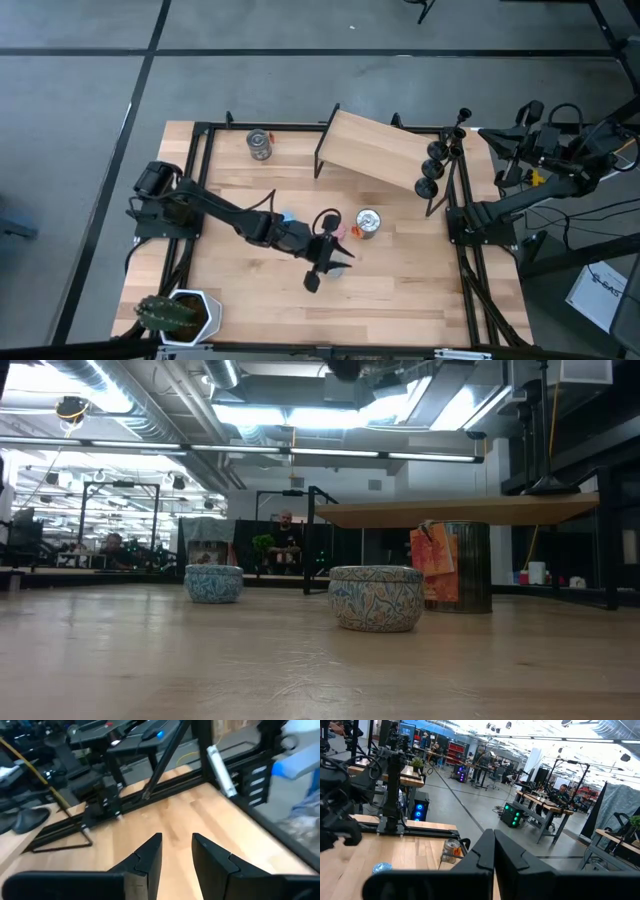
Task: Pick & Place candle stick holders
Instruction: Put the bottom silver scented candle on the shelf
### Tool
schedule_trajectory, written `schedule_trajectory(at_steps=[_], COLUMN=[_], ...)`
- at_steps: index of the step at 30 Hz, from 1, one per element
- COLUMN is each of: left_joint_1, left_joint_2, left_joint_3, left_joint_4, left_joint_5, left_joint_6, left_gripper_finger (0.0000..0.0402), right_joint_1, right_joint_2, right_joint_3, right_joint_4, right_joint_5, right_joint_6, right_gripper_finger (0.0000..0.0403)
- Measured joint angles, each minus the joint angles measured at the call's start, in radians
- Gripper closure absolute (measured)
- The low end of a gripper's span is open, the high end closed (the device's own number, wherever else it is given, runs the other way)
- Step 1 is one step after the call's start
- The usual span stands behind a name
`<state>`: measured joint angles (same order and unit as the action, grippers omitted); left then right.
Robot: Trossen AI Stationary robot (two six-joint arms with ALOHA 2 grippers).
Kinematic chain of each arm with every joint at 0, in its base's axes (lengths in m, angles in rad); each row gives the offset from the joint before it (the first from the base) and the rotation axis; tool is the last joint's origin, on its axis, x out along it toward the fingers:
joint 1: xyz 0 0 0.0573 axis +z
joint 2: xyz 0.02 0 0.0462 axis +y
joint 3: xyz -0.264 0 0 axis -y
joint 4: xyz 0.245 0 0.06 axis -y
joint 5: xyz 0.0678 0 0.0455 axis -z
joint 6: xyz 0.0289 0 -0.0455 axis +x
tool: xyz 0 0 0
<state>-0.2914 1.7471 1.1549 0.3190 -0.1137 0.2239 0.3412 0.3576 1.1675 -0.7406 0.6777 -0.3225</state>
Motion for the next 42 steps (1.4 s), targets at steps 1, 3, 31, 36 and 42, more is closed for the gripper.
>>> schedule_trajectory(at_steps=[1,3,31,36,42], left_joint_1=[0.01,0.027,0.092,0.095,0.104], left_joint_2=[0.008,0.021,0.367,0.394,0.422], left_joint_3=[0.0,0.0,0.603,0.602,0.602], left_joint_4=[0.009,0.029,-0.522,-0.535,-0.57], left_joint_5=[0.0,0.0,-0.247,-0.255,-0.254], left_joint_6=[0.003,0.003,-0.255,-0.267,-0.29], left_gripper_finger=[0.0301,0.03,0.0253,0.0253,0.0255], right_joint_1=[0.0,0.0,0.0,0.0,0.0], right_joint_2=[0.0,0.0,0.0,0.0,0.0], right_joint_3=[0.0,0.0,0.0,0.0,0.0], right_joint_4=[0.0,0.0,-0.004,-0.003,-0.004], right_joint_5=[0.0,0.0,0.0,0.0,0.0], right_joint_6=[0.0,0.0,0.0,0.0,0.0], right_gripper_finger=[0.0397,0.0397,0.0397,0.0397,0.0397])
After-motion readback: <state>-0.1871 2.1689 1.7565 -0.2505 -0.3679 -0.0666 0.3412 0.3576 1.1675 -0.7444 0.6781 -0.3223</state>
